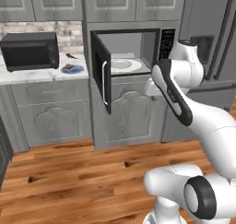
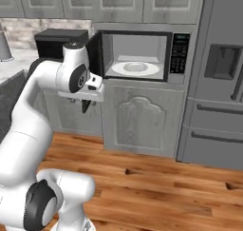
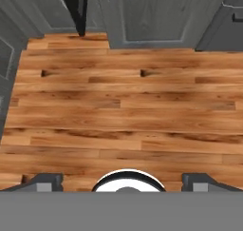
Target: Pick the mushroom from the counter and place it in the microwave.
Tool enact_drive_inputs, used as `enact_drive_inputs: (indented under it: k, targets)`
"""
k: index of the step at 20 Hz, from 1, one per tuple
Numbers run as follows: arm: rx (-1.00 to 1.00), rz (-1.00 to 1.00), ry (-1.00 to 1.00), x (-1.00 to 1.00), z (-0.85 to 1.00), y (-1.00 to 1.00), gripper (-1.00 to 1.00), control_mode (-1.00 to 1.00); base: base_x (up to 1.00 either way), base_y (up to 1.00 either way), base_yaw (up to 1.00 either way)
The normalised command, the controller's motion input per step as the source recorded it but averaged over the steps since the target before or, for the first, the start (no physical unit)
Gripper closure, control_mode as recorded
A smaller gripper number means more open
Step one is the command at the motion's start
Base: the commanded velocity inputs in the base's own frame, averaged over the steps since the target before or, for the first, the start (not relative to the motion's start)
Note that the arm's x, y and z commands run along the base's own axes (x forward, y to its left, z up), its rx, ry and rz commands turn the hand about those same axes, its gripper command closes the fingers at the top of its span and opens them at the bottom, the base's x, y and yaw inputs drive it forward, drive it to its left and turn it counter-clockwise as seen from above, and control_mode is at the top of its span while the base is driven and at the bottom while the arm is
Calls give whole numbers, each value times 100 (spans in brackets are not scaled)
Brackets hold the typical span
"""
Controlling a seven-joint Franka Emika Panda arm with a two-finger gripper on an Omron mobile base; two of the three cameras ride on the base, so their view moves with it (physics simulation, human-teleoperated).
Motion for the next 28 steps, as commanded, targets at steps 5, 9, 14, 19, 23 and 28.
enact_drive_inputs:
  k: [5,9,14,19,23,28]
  targets:
    - [0,0,0,0,0,0,-100,100,-10,100,0]
    - [0,0,0,0,0,0,-100,100,9,100,-3]
    - [0,0,0,0,0,0,-100,100,95,94,-12]
    - [0,0,0,0,0,0,-100,100,100,46,-1]
    - [0,0,0,0,0,0,-100,100,100,32,0]
    - [0,0,0,0,0,0,-100,100,100,2,0]
